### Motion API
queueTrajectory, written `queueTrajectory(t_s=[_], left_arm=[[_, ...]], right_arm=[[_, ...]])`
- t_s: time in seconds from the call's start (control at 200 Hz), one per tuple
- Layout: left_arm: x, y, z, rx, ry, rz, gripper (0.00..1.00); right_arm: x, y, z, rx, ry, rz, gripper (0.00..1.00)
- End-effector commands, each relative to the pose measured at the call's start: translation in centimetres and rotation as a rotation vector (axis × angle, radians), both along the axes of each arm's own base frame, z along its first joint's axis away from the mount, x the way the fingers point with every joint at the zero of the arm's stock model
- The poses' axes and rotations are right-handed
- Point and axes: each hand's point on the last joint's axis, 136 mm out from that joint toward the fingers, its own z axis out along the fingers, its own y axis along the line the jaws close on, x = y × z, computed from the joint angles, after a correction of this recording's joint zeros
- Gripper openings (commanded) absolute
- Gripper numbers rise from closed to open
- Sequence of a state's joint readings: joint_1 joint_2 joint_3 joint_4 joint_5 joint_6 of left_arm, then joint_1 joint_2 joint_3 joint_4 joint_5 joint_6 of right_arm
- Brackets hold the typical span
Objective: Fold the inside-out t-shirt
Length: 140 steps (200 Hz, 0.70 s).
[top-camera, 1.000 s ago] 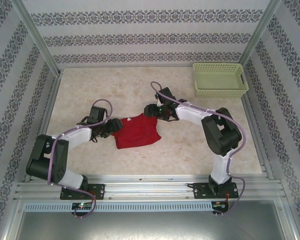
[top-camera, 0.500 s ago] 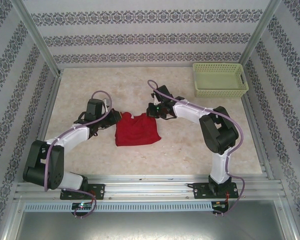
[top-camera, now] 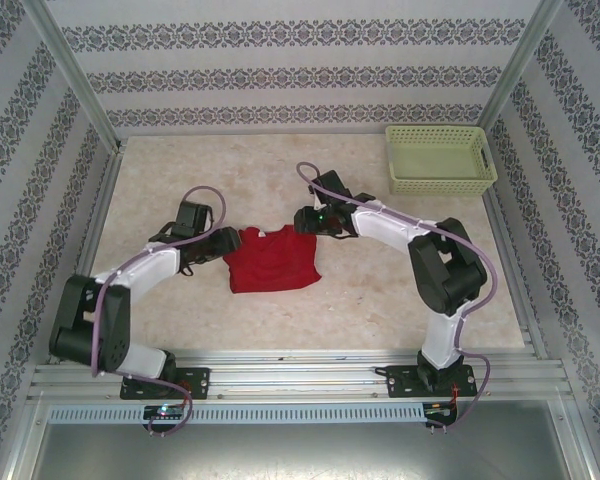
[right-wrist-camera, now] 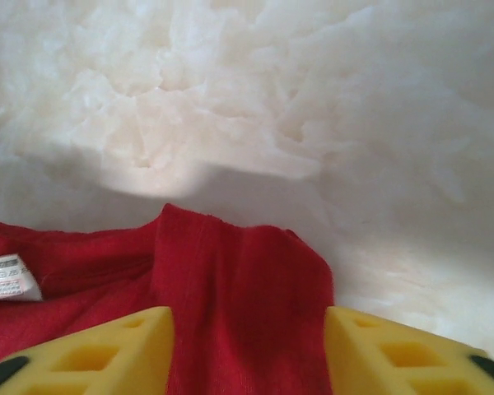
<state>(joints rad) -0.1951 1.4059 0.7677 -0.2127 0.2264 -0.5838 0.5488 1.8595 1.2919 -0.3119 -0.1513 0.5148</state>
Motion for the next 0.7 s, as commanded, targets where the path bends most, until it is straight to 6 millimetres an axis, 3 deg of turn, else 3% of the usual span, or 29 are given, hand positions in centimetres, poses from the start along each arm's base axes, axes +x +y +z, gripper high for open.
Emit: queueTrajectory(t_s=[0.0,0.075,0.17,0.235,0.29,0.39,0.51,0.6,0.694], left_arm=[[-1.7,2.0,3.0,0.102,-0.018,0.034,0.66],[-3.4,1.6,3.7,0.129,-0.018,0.030,0.67],[-5.3,-1.0,3.8,0.097,-0.046,-0.016,0.66],[-6.4,-2.7,2.6,0.054,-0.034,-0.042,0.64],[-6.9,-3.4,1.3,0.025,-0.021,-0.043,0.56],[-7.4,-3.3,-1.3,0.005,-0.005,-0.019,0.42],[-8.3,-2.3,-4.0,0.054,0.050,-0.002,0.26],[-9.0,-2.1,-4.9,0.074,0.082,-0.014,0.21],[-9.2,-1.8,-4.1,0.081,0.070,-0.012,0.22]], right_arm=[[-2.0,-1.1,2.6,-0.067,-0.066,0.032,0.56],[-4.0,-0.6,3.2,-0.072,-0.079,0.056,0.58],[-6.8,0.4,3.0,-0.083,-0.084,0.081,0.59],[-8.3,1.2,2.0,-0.074,-0.063,0.088,0.59],[-9.1,1.6,0.6,-0.067,-0.034,0.078,0.55],[-10.0,1.6,-2.8,-0.059,0.029,0.049,0.45],[-10.4,-0.1,-6.2,-0.128,0.095,0.000,0.36],[-10.6,-0.9,-6.4,-0.133,0.087,-0.002,0.35],[-10.5,-1.7,-4.8,-0.173,0.029,0.008,0.42]])
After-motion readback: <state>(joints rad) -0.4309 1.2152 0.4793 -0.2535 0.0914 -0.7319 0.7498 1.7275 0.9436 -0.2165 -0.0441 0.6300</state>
